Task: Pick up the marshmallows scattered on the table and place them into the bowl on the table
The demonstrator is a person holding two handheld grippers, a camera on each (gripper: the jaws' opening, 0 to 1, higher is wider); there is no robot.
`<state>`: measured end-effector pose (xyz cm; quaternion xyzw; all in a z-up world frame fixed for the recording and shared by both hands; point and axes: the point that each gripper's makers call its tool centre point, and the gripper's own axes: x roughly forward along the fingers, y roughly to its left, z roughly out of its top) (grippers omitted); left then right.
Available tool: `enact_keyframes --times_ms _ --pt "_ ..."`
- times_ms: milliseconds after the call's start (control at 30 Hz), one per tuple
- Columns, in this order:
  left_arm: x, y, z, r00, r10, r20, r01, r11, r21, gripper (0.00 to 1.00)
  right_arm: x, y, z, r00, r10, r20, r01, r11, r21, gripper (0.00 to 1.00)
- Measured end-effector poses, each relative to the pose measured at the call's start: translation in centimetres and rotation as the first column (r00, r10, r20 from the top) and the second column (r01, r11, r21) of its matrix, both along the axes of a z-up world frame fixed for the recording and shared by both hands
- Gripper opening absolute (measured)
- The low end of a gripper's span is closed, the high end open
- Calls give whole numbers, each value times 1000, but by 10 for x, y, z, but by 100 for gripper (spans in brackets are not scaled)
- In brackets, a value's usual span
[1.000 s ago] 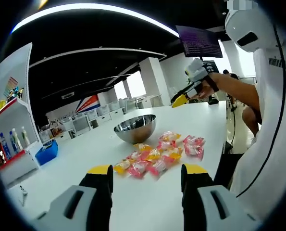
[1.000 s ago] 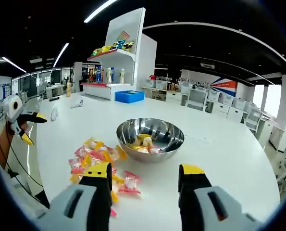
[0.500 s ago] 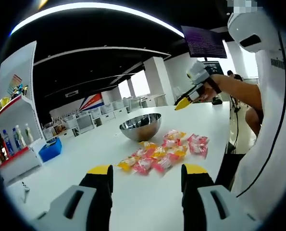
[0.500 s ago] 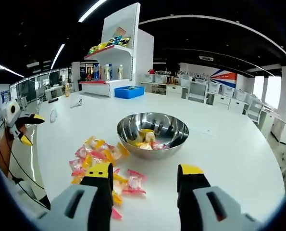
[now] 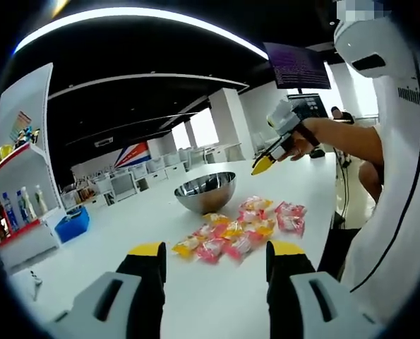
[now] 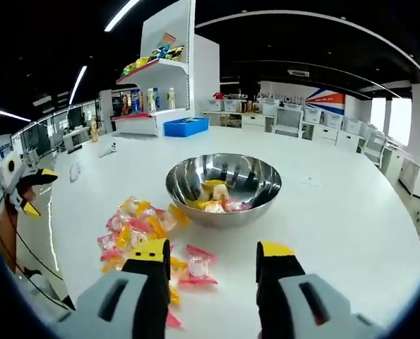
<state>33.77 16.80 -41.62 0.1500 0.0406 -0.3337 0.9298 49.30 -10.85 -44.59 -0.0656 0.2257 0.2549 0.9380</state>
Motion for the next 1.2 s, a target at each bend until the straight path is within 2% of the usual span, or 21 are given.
enact_keyframes --times_ms 167,333,533,633,900,1000,1200 --pt "-1 5 0 1000 5 -9 -5 1000 -14 58 0 3 -7 1000 0 -18 0 1000 -9 46" --pt "0 8 2 1000 18 -3 -18 1000 -20 58 3 14 -14 998 1 -62 1 1000 29 43" --pt "-1 8 -3 1000 17 -12 -18 1000 -17 58 6 26 -35 992 20 -123 -23 1000 -18 38" --pt "-2 9 -4 1000 20 -15 -20 1000 -19 58 6 29 -45 988 30 -153 -33 999 -17 38" --pt "-4 11 -2 1000 19 -2 -19 999 -35 58 3 28 -62 980 9 -200 -14 1000 -24 33" --pt "-4 12 1 1000 16 5 -16 998 -60 58 -1 33 -67 976 24 -217 -31 999 -25 33" --pt "-2 15 0 1000 27 6 -27 998 -61 58 -2 34 -76 971 30 -235 -42 998 -46 31"
